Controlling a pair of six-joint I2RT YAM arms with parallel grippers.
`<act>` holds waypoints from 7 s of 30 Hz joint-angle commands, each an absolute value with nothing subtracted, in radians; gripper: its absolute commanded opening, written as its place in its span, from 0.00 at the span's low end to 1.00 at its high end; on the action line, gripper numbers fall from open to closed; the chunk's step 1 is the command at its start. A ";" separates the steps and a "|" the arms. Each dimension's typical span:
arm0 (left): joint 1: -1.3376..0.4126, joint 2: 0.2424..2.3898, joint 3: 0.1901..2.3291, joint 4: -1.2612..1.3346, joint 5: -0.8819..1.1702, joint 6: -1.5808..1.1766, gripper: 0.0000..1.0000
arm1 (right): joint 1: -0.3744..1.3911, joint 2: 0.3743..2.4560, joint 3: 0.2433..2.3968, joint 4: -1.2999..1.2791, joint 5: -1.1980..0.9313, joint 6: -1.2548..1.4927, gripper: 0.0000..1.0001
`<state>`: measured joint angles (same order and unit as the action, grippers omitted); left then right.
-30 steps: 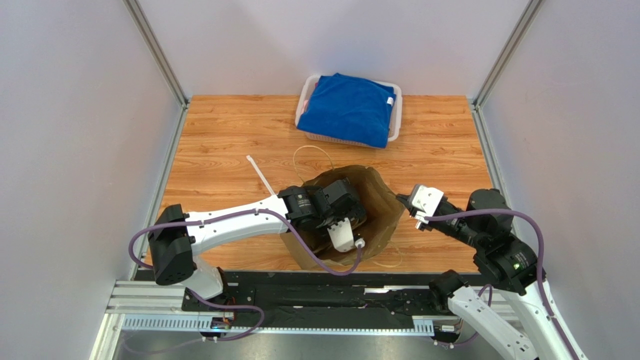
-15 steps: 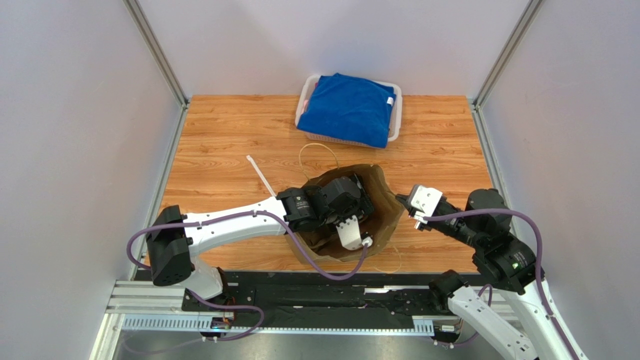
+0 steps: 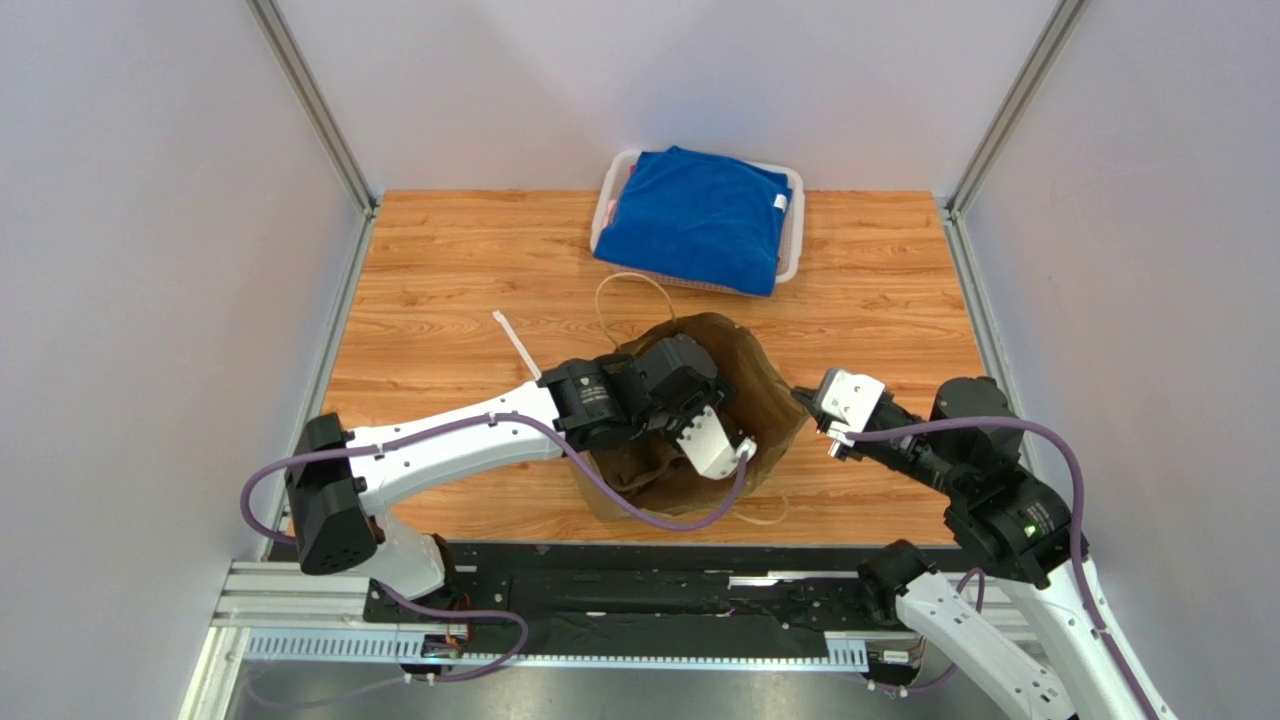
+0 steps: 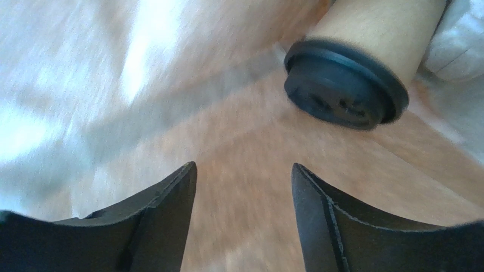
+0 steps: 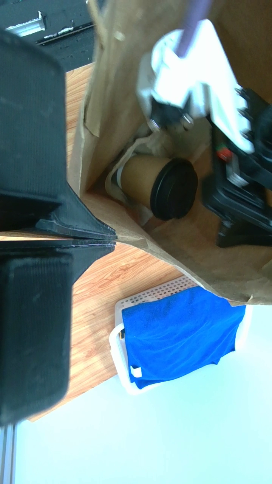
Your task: Pack the takeout coffee
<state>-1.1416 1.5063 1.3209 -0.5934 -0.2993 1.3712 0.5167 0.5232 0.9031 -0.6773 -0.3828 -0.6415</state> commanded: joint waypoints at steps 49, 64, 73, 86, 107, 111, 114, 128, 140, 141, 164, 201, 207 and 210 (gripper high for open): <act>-1.098 1.638 1.447 -0.552 -0.292 0.368 0.31 | 0.525 0.436 0.844 -0.693 -0.402 -0.681 0.00; -1.100 1.683 1.440 -0.575 -0.166 0.354 0.28 | 0.523 0.466 0.868 -0.681 -0.400 -0.661 0.00; -1.098 1.664 1.456 -0.569 -0.196 0.394 0.26 | 0.525 0.472 0.873 -0.684 -0.400 -0.655 0.00; -1.098 1.609 1.422 -0.499 -0.275 0.528 0.26 | 0.525 0.489 0.879 -0.675 -0.403 -0.649 0.00; -1.078 1.700 1.424 -0.569 -0.112 0.488 0.22 | 0.525 0.517 0.900 -0.666 -0.403 -0.644 0.00; -1.078 1.697 1.420 -0.589 -0.066 0.488 0.22 | 0.525 0.522 0.907 -0.663 -0.405 -0.640 0.00; -1.080 1.697 1.417 -0.600 -0.043 0.495 0.22 | 0.525 0.526 0.911 -0.658 -0.406 -0.635 0.00; -1.081 1.762 1.433 -0.621 -0.078 0.494 0.22 | 0.525 0.522 0.928 -0.673 -0.420 -0.635 0.00; -1.078 1.718 1.506 -0.641 -0.132 0.489 0.30 | 0.525 0.509 0.925 -0.675 -0.410 -0.637 0.00; -1.078 1.709 1.508 -0.640 -0.136 0.486 0.32 | 0.525 0.506 0.925 -0.678 -0.410 -0.638 0.00; -1.019 1.523 1.591 -0.626 -0.134 0.364 0.47 | 0.525 0.540 0.951 -0.686 -0.376 -0.612 0.00; -0.119 1.301 1.702 -0.937 0.122 -0.202 0.81 | 0.525 0.962 1.244 -0.595 -0.144 -0.370 0.44; 0.026 1.396 1.516 -0.994 0.166 -0.294 0.88 | 0.523 0.989 1.304 -0.588 -0.114 -0.348 0.66; 0.037 1.448 1.421 -0.960 0.198 -0.345 0.92 | 0.525 0.999 1.347 -0.584 -0.085 -0.350 0.80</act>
<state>0.0254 1.3975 1.5181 -0.9325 0.1192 -0.2306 0.5205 0.9939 1.2598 -0.6308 -0.1394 -0.3706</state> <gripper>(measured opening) 0.898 0.724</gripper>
